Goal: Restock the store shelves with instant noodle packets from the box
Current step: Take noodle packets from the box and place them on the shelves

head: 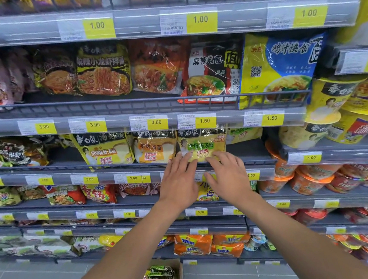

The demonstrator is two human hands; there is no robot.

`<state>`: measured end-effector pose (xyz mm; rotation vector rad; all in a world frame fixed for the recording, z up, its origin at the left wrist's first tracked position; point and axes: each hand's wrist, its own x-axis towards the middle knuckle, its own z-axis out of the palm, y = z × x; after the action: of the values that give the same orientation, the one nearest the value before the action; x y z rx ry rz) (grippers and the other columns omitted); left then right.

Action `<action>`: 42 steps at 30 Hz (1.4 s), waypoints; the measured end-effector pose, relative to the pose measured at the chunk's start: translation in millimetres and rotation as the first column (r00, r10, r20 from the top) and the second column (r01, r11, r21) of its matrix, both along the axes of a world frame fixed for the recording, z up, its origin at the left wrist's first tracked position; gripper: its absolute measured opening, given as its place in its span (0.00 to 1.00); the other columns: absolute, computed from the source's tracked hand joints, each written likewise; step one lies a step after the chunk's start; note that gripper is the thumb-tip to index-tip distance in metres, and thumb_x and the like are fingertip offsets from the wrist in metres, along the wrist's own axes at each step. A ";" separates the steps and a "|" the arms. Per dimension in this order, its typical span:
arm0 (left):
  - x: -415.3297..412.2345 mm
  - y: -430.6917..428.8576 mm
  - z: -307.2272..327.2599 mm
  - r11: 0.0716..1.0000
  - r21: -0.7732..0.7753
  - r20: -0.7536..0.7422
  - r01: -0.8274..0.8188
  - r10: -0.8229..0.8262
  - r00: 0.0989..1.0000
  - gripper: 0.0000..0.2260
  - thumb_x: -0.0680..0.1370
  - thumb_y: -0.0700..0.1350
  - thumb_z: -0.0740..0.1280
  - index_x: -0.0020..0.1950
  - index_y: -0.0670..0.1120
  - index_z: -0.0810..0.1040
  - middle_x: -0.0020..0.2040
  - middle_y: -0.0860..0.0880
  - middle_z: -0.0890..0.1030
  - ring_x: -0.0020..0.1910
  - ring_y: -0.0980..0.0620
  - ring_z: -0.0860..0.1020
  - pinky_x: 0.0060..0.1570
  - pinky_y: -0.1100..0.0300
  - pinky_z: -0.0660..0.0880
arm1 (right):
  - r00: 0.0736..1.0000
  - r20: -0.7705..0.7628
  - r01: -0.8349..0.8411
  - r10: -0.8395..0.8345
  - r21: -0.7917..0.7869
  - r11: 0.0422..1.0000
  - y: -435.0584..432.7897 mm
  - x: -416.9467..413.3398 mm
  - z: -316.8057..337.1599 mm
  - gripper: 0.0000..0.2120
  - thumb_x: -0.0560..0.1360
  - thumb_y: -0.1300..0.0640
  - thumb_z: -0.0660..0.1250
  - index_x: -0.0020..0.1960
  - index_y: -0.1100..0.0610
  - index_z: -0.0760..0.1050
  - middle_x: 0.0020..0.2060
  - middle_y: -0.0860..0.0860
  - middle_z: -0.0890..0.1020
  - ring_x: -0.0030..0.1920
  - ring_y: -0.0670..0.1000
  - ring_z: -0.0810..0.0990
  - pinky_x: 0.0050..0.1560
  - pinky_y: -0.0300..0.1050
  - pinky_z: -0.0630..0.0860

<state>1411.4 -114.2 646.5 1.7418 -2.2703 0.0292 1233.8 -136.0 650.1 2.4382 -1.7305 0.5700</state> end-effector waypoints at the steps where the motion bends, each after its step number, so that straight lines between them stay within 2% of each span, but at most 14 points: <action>1: 1.7 2.8 -1.8 1.000 -0.018 -0.002 0.010 -0.010 1.000 0.29 0.79 0.48 0.61 0.79 0.49 0.60 0.82 0.48 0.54 0.81 0.44 0.48 0.80 0.46 0.47 | 1.000 0.019 -0.007 0.007 -0.018 1.000 3.2 1.0 -0.4 0.21 0.77 0.44 0.63 0.67 0.50 0.75 0.67 0.50 0.75 0.69 0.54 0.70 0.68 0.55 0.67; 4: 8.1 11.8 -8.4 0.999 -0.030 -0.022 0.034 -0.035 0.999 0.28 0.80 0.48 0.60 0.80 0.49 0.59 0.82 0.48 0.53 0.81 0.44 0.47 0.79 0.45 0.50 | 0.996 0.074 -0.047 0.050 -0.051 0.998 14.3 6.2 -3.6 0.19 0.77 0.45 0.63 0.66 0.49 0.75 0.65 0.48 0.75 0.67 0.52 0.71 0.66 0.52 0.69; 8: 23.6 26.2 -20.3 0.999 -0.023 -0.052 0.031 -0.032 0.998 0.28 0.79 0.47 0.62 0.79 0.50 0.60 0.82 0.49 0.51 0.82 0.47 0.44 0.78 0.46 0.51 | 0.985 0.119 -0.123 0.124 -0.018 0.992 26.3 17.5 -16.5 0.18 0.77 0.45 0.63 0.64 0.49 0.76 0.65 0.46 0.75 0.66 0.51 0.72 0.62 0.52 0.71; 13: 51.9 51.8 -39.3 1.000 0.023 -0.081 -0.019 0.020 0.997 0.28 0.79 0.46 0.61 0.79 0.50 0.60 0.82 0.49 0.51 0.81 0.46 0.45 0.79 0.44 0.51 | 0.975 0.101 -0.200 0.196 0.035 0.979 41.0 42.2 -40.7 0.18 0.76 0.44 0.64 0.64 0.47 0.76 0.63 0.45 0.75 0.65 0.50 0.72 0.61 0.50 0.69; 16: 74.1 67.8 -59.2 0.999 0.024 -0.076 -0.047 0.049 0.996 0.28 0.78 0.47 0.64 0.78 0.47 0.64 0.82 0.46 0.55 0.81 0.44 0.49 0.77 0.42 0.57 | 0.968 0.109 -0.234 0.225 0.083 0.969 50.7 59.5 -59.4 0.19 0.75 0.44 0.65 0.64 0.48 0.76 0.63 0.46 0.75 0.64 0.51 0.73 0.62 0.52 0.69; 20: 113.6 93.8 -85.4 0.987 0.104 -0.051 -0.123 0.128 0.990 0.28 0.78 0.47 0.64 0.78 0.48 0.63 0.82 0.46 0.55 0.81 0.45 0.49 0.78 0.45 0.57 | 0.960 0.095 -0.278 0.265 0.173 0.945 65.1 90.6 -85.0 0.19 0.74 0.44 0.66 0.63 0.47 0.75 0.63 0.46 0.75 0.65 0.51 0.72 0.62 0.52 0.68; 26: 171.7 138.5 -134.8 0.957 0.208 -0.071 -0.200 0.219 0.973 0.29 0.77 0.46 0.66 0.77 0.49 0.63 0.80 0.46 0.58 0.80 0.42 0.54 0.76 0.43 0.60 | 0.944 0.062 -0.324 0.325 0.366 0.872 86.2 140.4 -132.3 0.20 0.75 0.45 0.65 0.66 0.48 0.75 0.64 0.46 0.76 0.65 0.53 0.74 0.63 0.54 0.69; 30: 207.3 162.4 -169.0 0.914 0.332 -0.024 -0.235 0.257 0.966 0.30 0.78 0.50 0.63 0.79 0.52 0.58 0.82 0.48 0.54 0.81 0.44 0.50 0.74 0.40 0.63 | 0.949 0.056 -0.300 0.311 0.468 0.831 98.5 163.8 -157.2 0.21 0.78 0.45 0.62 0.70 0.48 0.70 0.64 0.46 0.77 0.65 0.52 0.73 0.62 0.52 0.69; 33: 229.0 172.6 -190.4 0.882 0.400 -0.012 -0.250 0.278 0.961 0.30 0.77 0.52 0.60 0.79 0.52 0.58 0.81 0.47 0.55 0.81 0.44 0.51 0.74 0.39 0.63 | 0.962 0.064 -0.259 0.267 0.532 0.806 105.6 176.9 -176.5 0.20 0.78 0.45 0.62 0.68 0.48 0.71 0.62 0.47 0.79 0.64 0.52 0.76 0.59 0.51 0.73; 35: 239.1 176.2 -202.0 0.867 0.428 0.000 -0.255 0.282 0.959 0.30 0.76 0.51 0.60 0.78 0.52 0.59 0.81 0.46 0.57 0.80 0.43 0.53 0.74 0.40 0.62 | 0.977 0.073 -0.207 0.202 0.565 0.798 109.8 181.1 -191.8 0.19 0.78 0.45 0.64 0.67 0.49 0.72 0.60 0.48 0.80 0.61 0.53 0.78 0.55 0.50 0.76; 38: 251.0 176.6 -220.9 0.861 0.463 0.004 -0.210 0.234 0.972 0.29 0.75 0.52 0.58 0.76 0.51 0.59 0.79 0.45 0.62 0.78 0.40 0.59 0.74 0.40 0.62 | 0.990 0.126 -0.132 0.063 0.669 0.732 117.6 181.8 -219.6 0.21 0.77 0.48 0.66 0.68 0.53 0.72 0.60 0.53 0.80 0.60 0.56 0.78 0.57 0.51 0.76; 42: 261.9 172.2 -252.1 0.839 0.524 -0.050 -0.146 0.201 0.978 0.28 0.75 0.50 0.59 0.76 0.52 0.62 0.77 0.47 0.63 0.77 0.42 0.61 0.72 0.41 0.65 | 0.986 0.138 -0.045 -0.095 0.764 0.644 128.9 183.8 -252.6 0.21 0.77 0.51 0.67 0.69 0.53 0.71 0.61 0.54 0.79 0.60 0.58 0.78 0.57 0.52 0.76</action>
<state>1673.3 58.0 394.4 2.1407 -2.1630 -0.6853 1417.6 -7.1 397.6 2.9285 -2.4686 -0.0204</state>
